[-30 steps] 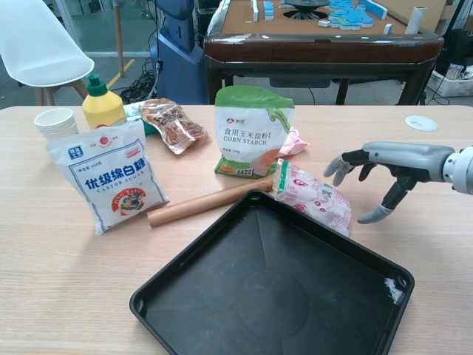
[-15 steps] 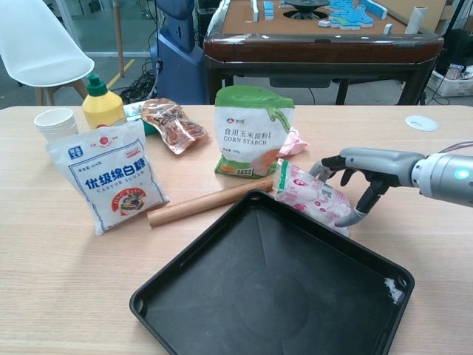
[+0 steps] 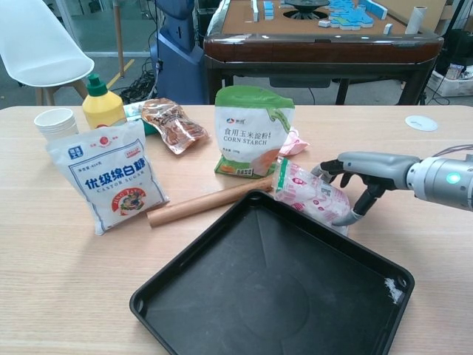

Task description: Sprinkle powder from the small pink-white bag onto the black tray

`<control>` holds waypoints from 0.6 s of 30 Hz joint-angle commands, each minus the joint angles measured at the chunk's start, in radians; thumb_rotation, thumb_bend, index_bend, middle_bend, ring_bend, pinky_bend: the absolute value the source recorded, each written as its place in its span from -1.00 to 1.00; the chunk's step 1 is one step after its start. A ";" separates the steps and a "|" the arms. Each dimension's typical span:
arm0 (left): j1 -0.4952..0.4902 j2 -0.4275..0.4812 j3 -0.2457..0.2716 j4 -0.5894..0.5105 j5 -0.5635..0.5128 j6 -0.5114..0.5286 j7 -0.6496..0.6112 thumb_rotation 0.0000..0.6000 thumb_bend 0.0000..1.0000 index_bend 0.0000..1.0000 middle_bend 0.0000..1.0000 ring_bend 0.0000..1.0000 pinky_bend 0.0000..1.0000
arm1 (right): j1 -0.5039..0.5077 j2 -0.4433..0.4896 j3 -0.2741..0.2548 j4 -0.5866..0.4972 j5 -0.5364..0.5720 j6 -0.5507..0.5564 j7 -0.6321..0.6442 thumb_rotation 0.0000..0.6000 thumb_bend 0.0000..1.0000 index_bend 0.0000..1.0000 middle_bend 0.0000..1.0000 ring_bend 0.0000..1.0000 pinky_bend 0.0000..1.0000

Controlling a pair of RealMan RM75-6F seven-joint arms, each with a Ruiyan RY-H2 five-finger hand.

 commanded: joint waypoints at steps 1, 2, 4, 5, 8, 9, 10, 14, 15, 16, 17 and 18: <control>0.000 0.000 0.000 -0.001 0.000 0.000 0.000 1.00 -0.65 -0.71 -0.89 -0.93 -0.93 | 0.001 -0.008 0.001 0.011 -0.005 -0.001 0.006 1.00 -0.57 -0.55 -0.39 -0.61 -0.57; 0.001 0.000 0.000 -0.001 -0.001 0.000 0.001 1.00 -0.65 -0.71 -0.89 -0.93 -0.93 | 0.001 -0.011 0.002 0.016 -0.008 0.002 0.010 1.00 -0.53 -0.52 -0.38 -0.60 -0.57; 0.002 0.000 0.000 -0.001 -0.001 0.000 0.001 1.00 -0.65 -0.71 -0.89 -0.93 -0.93 | 0.000 -0.017 0.003 0.026 -0.012 0.008 0.014 1.00 -0.30 -0.41 -0.32 -0.52 -0.54; 0.002 0.001 0.000 -0.001 -0.001 0.000 0.001 1.00 -0.65 -0.71 -0.89 -0.93 -0.93 | -0.001 -0.019 0.004 0.031 -0.014 0.011 0.015 1.00 -0.19 -0.34 -0.29 -0.48 -0.50; 0.003 0.002 -0.001 -0.002 -0.002 0.002 -0.001 1.00 -0.65 -0.71 -0.89 -0.93 -0.93 | -0.006 -0.027 0.005 0.048 -0.020 0.023 0.024 1.00 0.03 -0.17 -0.21 -0.38 -0.38; 0.003 0.002 -0.001 -0.003 -0.001 0.003 -0.002 1.00 -0.65 -0.71 -0.89 -0.93 -0.93 | -0.008 -0.027 0.005 0.051 -0.026 0.033 0.032 1.00 0.09 -0.12 -0.18 -0.33 -0.32; 0.003 0.002 -0.001 -0.003 0.000 0.003 -0.002 1.00 -0.65 -0.71 -0.89 -0.93 -0.93 | -0.010 -0.027 0.005 0.052 -0.032 0.041 0.040 1.00 0.13 -0.07 -0.15 -0.29 -0.26; 0.004 0.003 -0.001 -0.004 0.000 0.003 -0.002 1.00 -0.65 -0.71 -0.89 -0.93 -0.93 | -0.019 -0.013 -0.004 0.051 -0.079 0.097 0.080 1.00 0.20 0.04 -0.06 -0.17 -0.12; 0.004 0.003 -0.001 -0.004 0.000 0.003 -0.002 1.00 -0.65 -0.71 -0.89 -0.93 -0.93 | -0.021 -0.007 -0.006 0.048 -0.089 0.108 0.090 1.00 0.20 0.04 -0.05 -0.16 -0.11; 0.004 0.003 -0.001 -0.005 0.001 0.003 -0.003 1.00 -0.65 -0.71 -0.89 -0.93 -0.93 | -0.021 0.000 -0.009 0.044 -0.099 0.118 0.098 1.00 0.20 0.05 -0.04 -0.15 -0.09; 0.004 0.004 -0.001 -0.005 0.002 0.004 -0.003 1.00 -0.65 -0.71 -0.89 -0.93 -0.93 | -0.021 0.007 -0.012 0.040 -0.110 0.126 0.104 1.00 0.20 0.05 -0.04 -0.14 -0.08; 0.004 0.004 -0.001 -0.006 0.003 0.004 -0.003 1.00 -0.65 -0.71 -0.89 -0.93 -0.93 | -0.019 0.020 -0.016 0.032 -0.125 0.136 0.109 1.00 0.20 0.05 -0.04 -0.13 -0.08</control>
